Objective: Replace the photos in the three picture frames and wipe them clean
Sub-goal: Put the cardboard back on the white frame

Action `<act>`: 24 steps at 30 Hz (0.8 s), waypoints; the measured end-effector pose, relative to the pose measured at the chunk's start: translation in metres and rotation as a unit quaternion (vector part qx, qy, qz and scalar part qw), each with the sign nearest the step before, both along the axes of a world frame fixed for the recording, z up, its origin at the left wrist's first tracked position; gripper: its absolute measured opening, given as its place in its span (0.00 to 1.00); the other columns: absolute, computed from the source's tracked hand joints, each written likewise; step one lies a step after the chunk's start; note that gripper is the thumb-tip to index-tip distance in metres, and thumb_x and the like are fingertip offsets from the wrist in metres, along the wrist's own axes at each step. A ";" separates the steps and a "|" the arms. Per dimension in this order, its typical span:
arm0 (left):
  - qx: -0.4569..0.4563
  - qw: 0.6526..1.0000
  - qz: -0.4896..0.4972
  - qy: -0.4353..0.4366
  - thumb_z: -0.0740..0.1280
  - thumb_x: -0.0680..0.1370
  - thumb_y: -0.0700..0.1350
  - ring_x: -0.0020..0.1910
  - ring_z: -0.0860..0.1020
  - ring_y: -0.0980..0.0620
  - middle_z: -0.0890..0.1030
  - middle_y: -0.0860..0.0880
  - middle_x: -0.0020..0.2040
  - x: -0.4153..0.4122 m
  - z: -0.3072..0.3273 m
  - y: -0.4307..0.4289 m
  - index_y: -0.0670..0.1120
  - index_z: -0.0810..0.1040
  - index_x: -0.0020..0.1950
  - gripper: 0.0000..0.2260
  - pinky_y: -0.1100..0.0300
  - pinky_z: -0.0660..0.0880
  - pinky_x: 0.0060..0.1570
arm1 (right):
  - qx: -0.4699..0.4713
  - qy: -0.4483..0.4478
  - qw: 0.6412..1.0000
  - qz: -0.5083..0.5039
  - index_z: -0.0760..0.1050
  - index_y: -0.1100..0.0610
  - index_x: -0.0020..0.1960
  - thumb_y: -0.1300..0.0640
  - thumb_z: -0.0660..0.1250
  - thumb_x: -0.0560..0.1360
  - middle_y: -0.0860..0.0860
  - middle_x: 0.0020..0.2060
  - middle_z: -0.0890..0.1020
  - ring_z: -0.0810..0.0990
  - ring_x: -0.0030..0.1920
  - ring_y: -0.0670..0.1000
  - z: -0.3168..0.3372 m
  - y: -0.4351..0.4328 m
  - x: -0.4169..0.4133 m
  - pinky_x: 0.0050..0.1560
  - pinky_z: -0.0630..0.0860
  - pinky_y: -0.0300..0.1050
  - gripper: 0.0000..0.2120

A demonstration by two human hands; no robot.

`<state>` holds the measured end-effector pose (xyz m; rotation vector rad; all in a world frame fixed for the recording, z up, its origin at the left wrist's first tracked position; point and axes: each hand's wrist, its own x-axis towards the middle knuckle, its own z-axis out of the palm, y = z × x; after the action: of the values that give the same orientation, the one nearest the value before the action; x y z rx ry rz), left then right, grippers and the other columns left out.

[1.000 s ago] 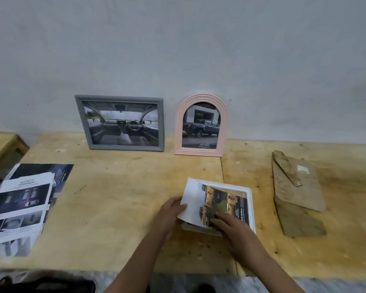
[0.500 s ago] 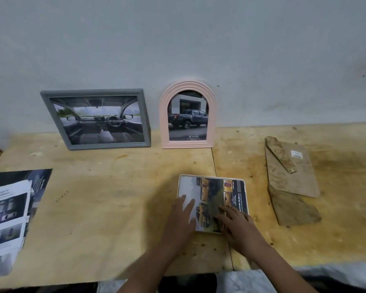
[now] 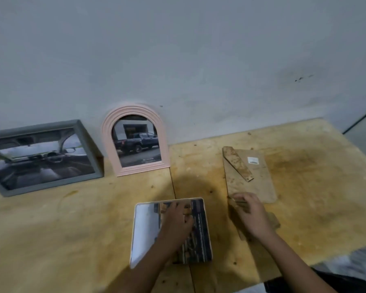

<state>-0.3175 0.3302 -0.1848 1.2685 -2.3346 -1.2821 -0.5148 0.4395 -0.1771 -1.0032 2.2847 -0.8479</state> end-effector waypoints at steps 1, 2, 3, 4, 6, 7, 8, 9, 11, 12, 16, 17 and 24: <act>0.035 0.999 0.012 0.002 0.62 0.79 0.46 0.61 0.69 0.55 0.71 0.49 0.64 -0.021 0.000 -0.002 0.48 0.69 0.66 0.16 0.62 0.68 0.59 | -0.006 -0.013 0.999 -0.052 0.76 0.50 0.51 0.66 0.66 0.73 0.49 0.52 0.76 0.74 0.55 0.48 -0.001 0.001 -0.026 0.54 0.69 0.40 0.13; 0.072 0.997 0.031 0.000 0.62 0.78 0.46 0.61 0.70 0.54 0.71 0.48 0.65 -0.042 -0.001 -0.004 0.47 0.68 0.67 0.17 0.61 0.69 0.58 | -0.007 -0.027 0.995 -0.100 0.76 0.51 0.50 0.67 0.66 0.72 0.52 0.51 0.77 0.75 0.55 0.51 -0.003 0.002 -0.052 0.54 0.70 0.42 0.12; 0.107 0.993 0.055 -0.004 0.63 0.78 0.46 0.63 0.71 0.52 0.71 0.48 0.66 -0.064 -0.003 -0.006 0.46 0.68 0.68 0.18 0.60 0.69 0.59 | 0.002 -0.045 0.989 -0.143 0.76 0.53 0.49 0.67 0.66 0.72 0.54 0.51 0.78 0.76 0.55 0.54 -0.006 0.004 -0.076 0.52 0.70 0.44 0.11; 0.135 0.988 0.079 -0.011 0.63 0.78 0.46 0.64 0.71 0.50 0.71 0.47 0.66 -0.085 -0.005 -0.008 0.45 0.67 0.69 0.20 0.59 0.69 0.59 | 0.022 -0.066 0.982 -0.175 0.76 0.56 0.50 0.67 0.65 0.72 0.56 0.52 0.78 0.76 0.55 0.57 -0.009 0.004 -0.096 0.48 0.70 0.44 0.10; 0.167 0.979 0.117 -0.027 0.63 0.78 0.46 0.64 0.71 0.47 0.72 0.44 0.67 -0.123 -0.009 -0.009 0.43 0.67 0.69 0.21 0.57 0.70 0.59 | 0.087 -0.107 0.970 -0.200 0.73 0.62 0.55 0.65 0.64 0.73 0.59 0.53 0.78 0.75 0.51 0.58 -0.015 0.007 -0.126 0.42 0.67 0.43 0.10; 0.178 0.975 0.125 -0.033 0.64 0.78 0.46 0.63 0.72 0.46 0.72 0.43 0.67 -0.140 -0.012 -0.009 0.42 0.66 0.70 0.21 0.57 0.70 0.58 | 0.117 -0.123 0.966 -0.196 0.71 0.64 0.56 0.64 0.64 0.73 0.60 0.53 0.77 0.74 0.48 0.57 -0.017 0.008 -0.135 0.39 0.66 0.43 0.12; 0.189 0.973 0.128 -0.039 0.63 0.78 0.46 0.62 0.72 0.46 0.72 0.43 0.67 -0.155 -0.014 -0.008 0.41 0.66 0.70 0.22 0.57 0.70 0.57 | 0.139 -0.129 0.964 -0.189 0.70 0.64 0.57 0.62 0.65 0.73 0.61 0.54 0.76 0.73 0.47 0.56 -0.018 0.007 -0.139 0.37 0.66 0.43 0.14; 0.200 0.970 0.130 -0.043 0.63 0.78 0.47 0.59 0.73 0.47 0.72 0.44 0.66 -0.167 -0.017 -0.007 0.41 0.66 0.69 0.21 0.58 0.70 0.54 | 0.148 -0.130 0.963 -0.183 0.70 0.64 0.57 0.61 0.66 0.73 0.61 0.54 0.76 0.72 0.46 0.55 -0.020 0.006 -0.142 0.36 0.66 0.43 0.15; 0.207 0.968 0.128 -0.053 0.64 0.78 0.47 0.53 0.73 0.50 0.75 0.44 0.62 -0.187 -0.023 -0.003 0.41 0.70 0.65 0.18 0.59 0.71 0.49 | 0.153 -0.137 0.963 -0.172 0.69 0.64 0.56 0.58 0.66 0.72 0.59 0.53 0.75 0.71 0.45 0.54 -0.024 0.004 -0.143 0.32 0.65 0.42 0.15; 0.197 0.970 0.127 -0.058 0.65 0.77 0.46 0.52 0.74 0.49 0.76 0.44 0.60 -0.194 -0.027 -0.003 0.41 0.72 0.63 0.17 0.57 0.73 0.49 | 0.158 -0.142 0.962 -0.169 0.69 0.62 0.53 0.58 0.66 0.72 0.57 0.49 0.75 0.71 0.44 0.53 -0.026 0.003 -0.142 0.30 0.64 0.40 0.12; 0.167 0.971 0.163 -0.051 0.68 0.73 0.42 0.55 0.75 0.44 0.75 0.41 0.58 -0.206 -0.030 -0.001 0.40 0.73 0.58 0.16 0.53 0.75 0.48 | 0.161 -0.183 0.957 -0.156 0.67 0.56 0.35 0.59 0.70 0.69 0.49 0.33 0.72 0.71 0.32 0.46 -0.028 0.007 -0.148 0.26 0.62 0.37 0.12; 0.170 0.968 0.181 -0.022 0.69 0.73 0.41 0.53 0.75 0.46 0.75 0.42 0.58 -0.205 -0.027 -0.001 0.40 0.72 0.59 0.15 0.56 0.74 0.45 | 0.155 -0.239 0.946 -0.156 0.70 0.56 0.38 0.60 0.72 0.69 0.49 0.34 0.73 0.72 0.33 0.46 -0.024 0.010 -0.151 0.28 0.65 0.37 0.10; 0.407 0.847 0.172 0.297 0.71 0.71 0.35 0.58 0.77 0.42 0.76 0.42 0.58 -0.174 0.007 0.007 0.42 0.69 0.63 0.22 0.50 0.80 0.50 | -0.041 -0.580 0.807 -0.106 0.72 0.61 0.62 0.64 0.75 0.61 0.60 0.57 0.80 0.79 0.57 0.59 -0.016 0.030 -0.130 0.50 0.79 0.50 0.31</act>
<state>-0.4916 0.3372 -0.1778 1.1331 -1.0789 -2.2101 -0.6444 0.4696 -0.1932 -0.0867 1.2726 -1.1984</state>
